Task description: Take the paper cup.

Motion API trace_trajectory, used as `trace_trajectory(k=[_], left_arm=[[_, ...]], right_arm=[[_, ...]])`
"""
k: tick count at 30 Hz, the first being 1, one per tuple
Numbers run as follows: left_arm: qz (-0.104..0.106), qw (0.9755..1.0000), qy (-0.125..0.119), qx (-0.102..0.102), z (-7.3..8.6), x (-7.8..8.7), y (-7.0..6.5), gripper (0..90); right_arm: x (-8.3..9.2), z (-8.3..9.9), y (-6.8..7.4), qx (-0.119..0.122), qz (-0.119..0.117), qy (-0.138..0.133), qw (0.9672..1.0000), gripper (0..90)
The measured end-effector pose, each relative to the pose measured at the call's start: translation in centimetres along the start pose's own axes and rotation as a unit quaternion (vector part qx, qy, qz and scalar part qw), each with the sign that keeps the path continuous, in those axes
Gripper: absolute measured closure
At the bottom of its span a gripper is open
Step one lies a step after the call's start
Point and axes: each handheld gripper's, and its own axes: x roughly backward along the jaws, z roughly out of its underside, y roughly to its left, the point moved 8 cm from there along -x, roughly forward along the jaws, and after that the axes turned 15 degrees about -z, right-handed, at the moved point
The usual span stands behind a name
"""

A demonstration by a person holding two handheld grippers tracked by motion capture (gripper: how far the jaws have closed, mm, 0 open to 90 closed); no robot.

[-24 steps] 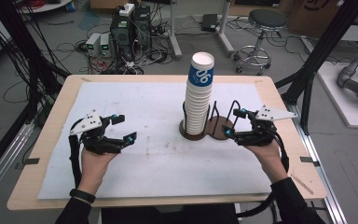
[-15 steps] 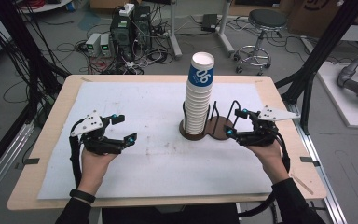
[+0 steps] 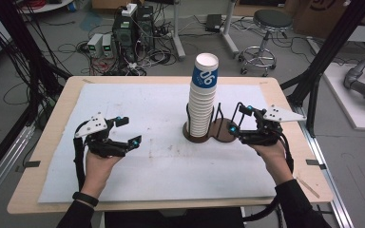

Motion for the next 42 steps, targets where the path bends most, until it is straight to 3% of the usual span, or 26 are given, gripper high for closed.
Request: trace_trajectory(k=[9, 21, 28, 42], left_arm=[[0.007, 1.0000, 0.002, 0.006, 0.4, -0.3, -0.1, 11.3], [0.014, 0.9999, 0.005, 0.006, 0.6, -0.5, -0.4, 11.2], [0.020, 0.9997, 0.010, 0.005, 0.9, -0.6, -0.6, 11.2], [0.026, 0.9995, 0.014, 0.008, 1.1, -0.7, -0.9, 11.1]], right_arm=[[-2.2, -1.2, -1.3, -0.009, 0.003, 0.010, 0.9999, 14.8], [-5.5, -3.1, -2.5, -0.005, -0.005, 0.026, 0.9996, 14.9], [-7.0, -3.5, -3.1, -0.015, -0.014, 0.048, 0.9986, 14.8], [-9.0, -3.7, -3.7, -0.024, -0.031, 0.064, 0.9972, 14.8]])
